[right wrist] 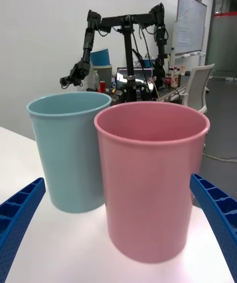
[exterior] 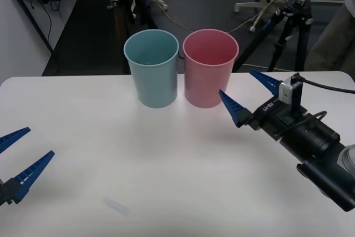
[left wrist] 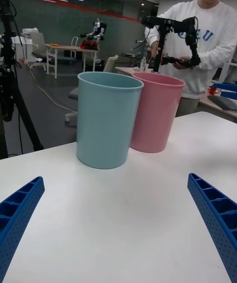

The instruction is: Grasp the object on the table and drop it into the matching bin: aluminum can to the light blue bin, PET bottle to the pink bin.

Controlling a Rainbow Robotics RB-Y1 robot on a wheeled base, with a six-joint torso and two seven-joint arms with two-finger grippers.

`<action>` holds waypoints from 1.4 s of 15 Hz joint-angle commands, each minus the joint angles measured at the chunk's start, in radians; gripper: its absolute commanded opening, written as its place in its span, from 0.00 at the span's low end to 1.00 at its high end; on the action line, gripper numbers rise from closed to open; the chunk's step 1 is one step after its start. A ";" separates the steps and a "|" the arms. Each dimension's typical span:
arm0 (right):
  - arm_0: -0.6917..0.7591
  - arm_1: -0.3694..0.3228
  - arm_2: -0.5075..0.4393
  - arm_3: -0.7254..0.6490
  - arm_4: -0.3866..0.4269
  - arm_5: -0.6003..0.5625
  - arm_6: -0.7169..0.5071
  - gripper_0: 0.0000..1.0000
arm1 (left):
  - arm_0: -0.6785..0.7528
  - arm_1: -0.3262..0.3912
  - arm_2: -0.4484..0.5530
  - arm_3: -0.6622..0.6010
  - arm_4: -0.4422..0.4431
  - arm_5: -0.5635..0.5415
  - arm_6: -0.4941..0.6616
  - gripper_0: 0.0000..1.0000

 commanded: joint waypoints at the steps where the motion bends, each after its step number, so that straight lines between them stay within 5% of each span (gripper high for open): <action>1: 0.092 0.001 -0.081 -0.001 0.004 -0.088 0.018 1.00 | 0.000 0.000 0.000 0.000 0.000 0.000 0.000 1.00; 13: 0.373 0.003 -0.457 0.000 -0.050 -0.516 0.010 1.00 | 0.000 0.000 0.000 0.000 0.000 0.000 0.000 1.00; 21: 0.431 0.053 -0.540 0.000 -0.083 -0.617 0.016 1.00 | 0.000 0.000 0.000 0.000 0.000 0.000 0.000 1.00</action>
